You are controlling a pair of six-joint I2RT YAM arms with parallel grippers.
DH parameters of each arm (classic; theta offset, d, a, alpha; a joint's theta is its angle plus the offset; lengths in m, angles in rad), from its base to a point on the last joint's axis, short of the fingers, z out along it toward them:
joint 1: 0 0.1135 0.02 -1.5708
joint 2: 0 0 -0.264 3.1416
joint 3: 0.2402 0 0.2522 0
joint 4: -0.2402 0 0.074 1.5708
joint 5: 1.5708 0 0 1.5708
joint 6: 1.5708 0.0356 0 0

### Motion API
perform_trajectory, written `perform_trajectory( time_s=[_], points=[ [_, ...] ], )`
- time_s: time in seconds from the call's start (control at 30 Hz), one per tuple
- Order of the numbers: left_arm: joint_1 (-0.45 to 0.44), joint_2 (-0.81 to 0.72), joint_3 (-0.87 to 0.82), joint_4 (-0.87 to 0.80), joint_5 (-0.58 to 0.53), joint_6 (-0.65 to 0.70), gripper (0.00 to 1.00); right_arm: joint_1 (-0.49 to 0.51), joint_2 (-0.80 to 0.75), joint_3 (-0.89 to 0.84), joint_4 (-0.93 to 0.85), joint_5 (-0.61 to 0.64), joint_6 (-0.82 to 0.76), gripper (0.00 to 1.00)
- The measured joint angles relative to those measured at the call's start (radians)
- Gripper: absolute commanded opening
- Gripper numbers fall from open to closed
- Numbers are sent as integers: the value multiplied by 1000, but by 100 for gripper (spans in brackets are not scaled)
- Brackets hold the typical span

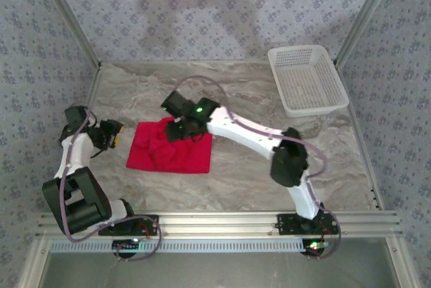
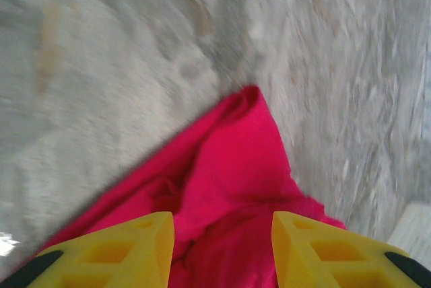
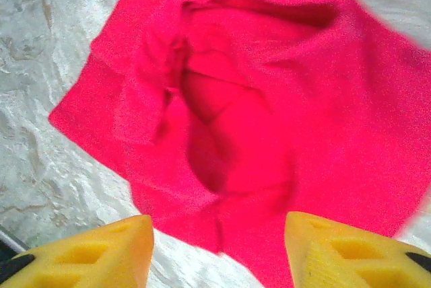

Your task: Fold the inside-out t-shirt

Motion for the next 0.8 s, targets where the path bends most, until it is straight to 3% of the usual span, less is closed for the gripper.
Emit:
perform_trajectory(
  time_s=[0.13, 0.27, 0.53, 0.63, 0.8],
  points=[
    [-155, 6, 0, 14, 6, 35, 44, -100, -119, -226, 122, -33, 30, 14],
    [-335, 5, 14, -22, -35, 76, 45, -188, -106, -372, 217, -80, 72, 0],
    [-654, 2, 50, -36, -106, 93, 48, -244, 76, -345, 290, -164, 124, 0],
    [-684, 75, 50, -19, -121, 93, 45, -253, 134, -331, 281, -185, 146, 0],
    [-651, 254, 49, -20, -156, 106, 23, -283, 139, -312, 257, -193, 164, 0]
  ],
)
